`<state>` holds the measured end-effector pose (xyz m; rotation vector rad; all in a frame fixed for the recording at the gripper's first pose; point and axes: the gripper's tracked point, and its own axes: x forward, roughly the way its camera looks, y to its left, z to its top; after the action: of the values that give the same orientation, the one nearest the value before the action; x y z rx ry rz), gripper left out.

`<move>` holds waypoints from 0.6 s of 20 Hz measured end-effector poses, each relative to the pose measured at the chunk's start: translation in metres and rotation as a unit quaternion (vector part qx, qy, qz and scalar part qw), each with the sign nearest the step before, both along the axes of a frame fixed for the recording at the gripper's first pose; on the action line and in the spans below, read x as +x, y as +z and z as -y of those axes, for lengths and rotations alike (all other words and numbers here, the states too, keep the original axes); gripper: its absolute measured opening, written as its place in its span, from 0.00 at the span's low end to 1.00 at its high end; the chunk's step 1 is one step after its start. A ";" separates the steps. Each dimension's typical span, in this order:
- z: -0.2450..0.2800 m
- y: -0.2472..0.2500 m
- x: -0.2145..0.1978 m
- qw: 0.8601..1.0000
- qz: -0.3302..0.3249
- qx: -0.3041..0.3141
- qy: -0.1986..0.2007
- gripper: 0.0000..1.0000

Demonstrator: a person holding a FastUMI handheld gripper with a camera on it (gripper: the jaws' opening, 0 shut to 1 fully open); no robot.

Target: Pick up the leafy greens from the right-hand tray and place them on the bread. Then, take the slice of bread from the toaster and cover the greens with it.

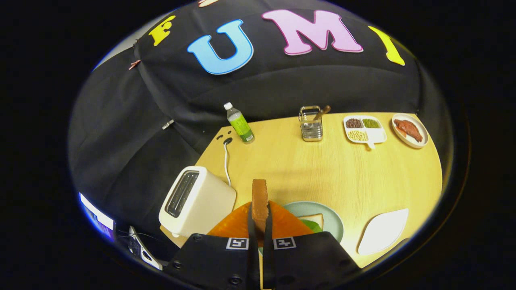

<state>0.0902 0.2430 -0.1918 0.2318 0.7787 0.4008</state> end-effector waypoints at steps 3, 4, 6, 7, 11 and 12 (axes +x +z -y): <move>0.009 -0.022 -0.003 1.000 -0.024 0.009 -0.001 0.08; 0.012 -0.029 -0.005 0.999 -0.031 0.007 0.001 0.08; 0.019 -0.044 -0.005 0.999 -0.044 0.003 0.001 0.08; 0.021 -0.052 -0.007 0.999 -0.054 0.000 0.002 0.08; 0.032 -0.072 -0.009 0.997 -0.074 -0.017 0.006 0.11; 0.036 -0.075 -0.009 0.997 -0.077 -0.023 0.006 0.12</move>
<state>0.0811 0.2070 -0.2668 0.2172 0.9389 0.3783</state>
